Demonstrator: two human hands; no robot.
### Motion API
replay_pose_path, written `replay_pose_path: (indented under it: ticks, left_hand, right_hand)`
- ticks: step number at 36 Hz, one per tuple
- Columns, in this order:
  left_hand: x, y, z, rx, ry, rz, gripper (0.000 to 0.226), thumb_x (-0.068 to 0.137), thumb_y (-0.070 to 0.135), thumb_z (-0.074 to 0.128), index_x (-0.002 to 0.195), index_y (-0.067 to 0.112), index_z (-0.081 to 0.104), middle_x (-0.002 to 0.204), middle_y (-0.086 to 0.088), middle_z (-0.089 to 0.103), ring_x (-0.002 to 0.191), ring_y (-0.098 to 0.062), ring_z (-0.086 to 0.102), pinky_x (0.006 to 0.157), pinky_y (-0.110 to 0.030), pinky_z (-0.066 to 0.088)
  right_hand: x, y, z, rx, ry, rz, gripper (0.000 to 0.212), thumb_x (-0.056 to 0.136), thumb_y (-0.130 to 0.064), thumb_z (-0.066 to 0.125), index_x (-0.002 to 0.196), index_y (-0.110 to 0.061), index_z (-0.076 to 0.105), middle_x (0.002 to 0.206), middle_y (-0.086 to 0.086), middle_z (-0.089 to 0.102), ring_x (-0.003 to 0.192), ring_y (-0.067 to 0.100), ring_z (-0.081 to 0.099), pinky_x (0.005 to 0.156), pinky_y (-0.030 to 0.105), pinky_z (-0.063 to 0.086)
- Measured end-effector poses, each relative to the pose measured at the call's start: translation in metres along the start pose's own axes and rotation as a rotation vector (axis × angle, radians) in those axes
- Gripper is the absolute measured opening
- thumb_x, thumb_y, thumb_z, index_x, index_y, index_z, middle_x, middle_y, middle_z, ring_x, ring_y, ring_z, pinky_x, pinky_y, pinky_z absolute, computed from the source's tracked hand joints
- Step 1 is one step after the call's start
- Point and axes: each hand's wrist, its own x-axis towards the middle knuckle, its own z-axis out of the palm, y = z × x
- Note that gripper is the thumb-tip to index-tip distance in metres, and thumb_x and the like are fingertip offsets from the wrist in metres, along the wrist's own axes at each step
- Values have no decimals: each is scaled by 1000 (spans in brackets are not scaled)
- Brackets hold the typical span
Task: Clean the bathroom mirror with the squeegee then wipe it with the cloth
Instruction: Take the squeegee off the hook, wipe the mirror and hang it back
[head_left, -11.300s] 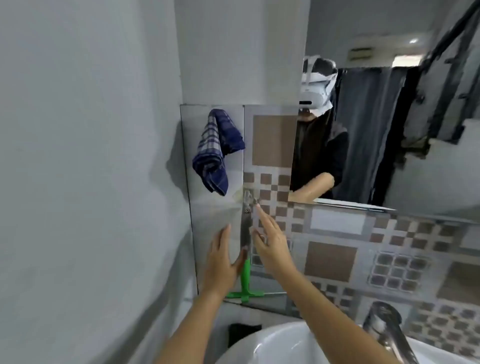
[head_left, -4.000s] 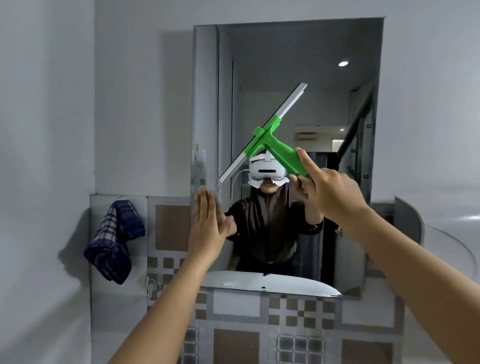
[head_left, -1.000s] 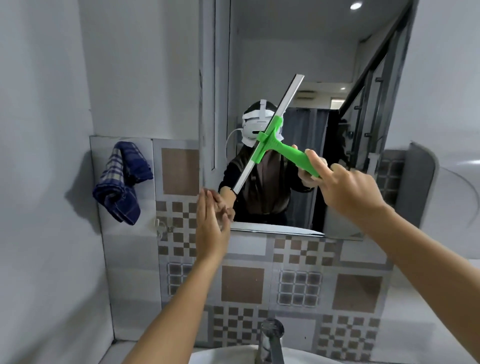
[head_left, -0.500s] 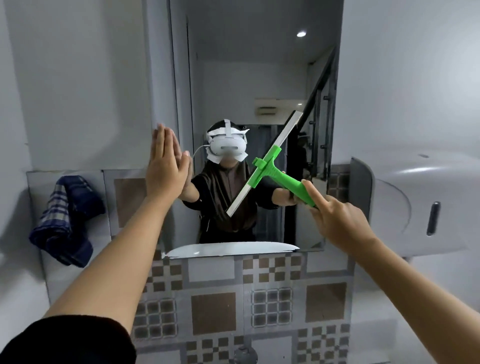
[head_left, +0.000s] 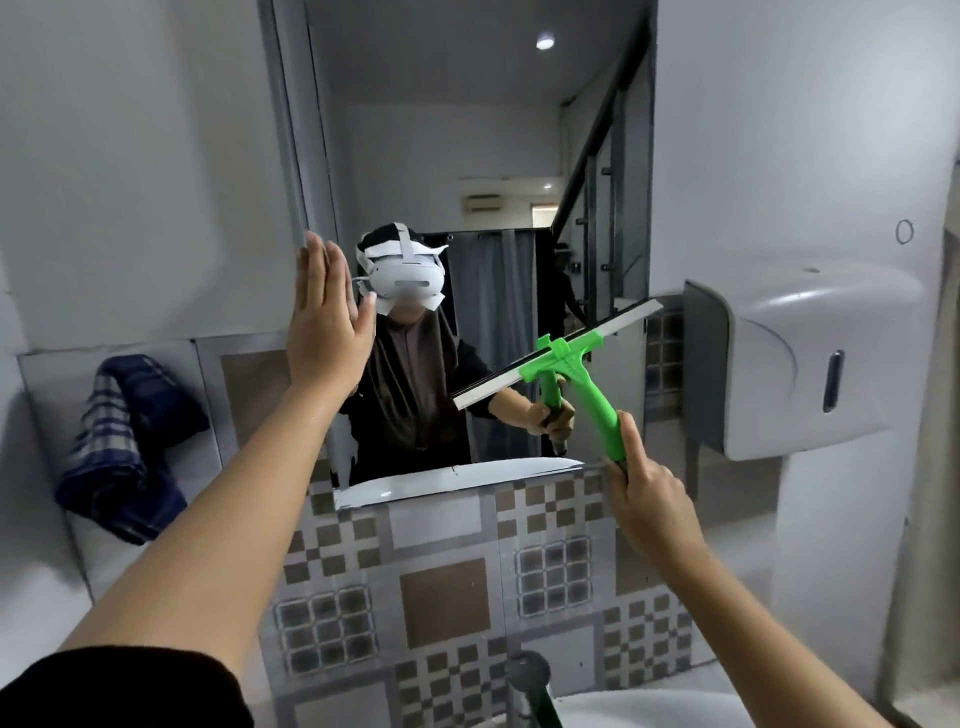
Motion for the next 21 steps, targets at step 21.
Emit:
replay_pose_path:
  ticks: [21]
  left_hand:
    - [-11,-9,-11,-75,-137,118,67,95,28,48,147,8,9,156,-14,2,144,-29,2,114,-42,25]
  right_hand:
    - [-46,-73,46,545,57,399,53,97,-24,39,144,-29,15,65,7,48,51,17,44,48,33,42]
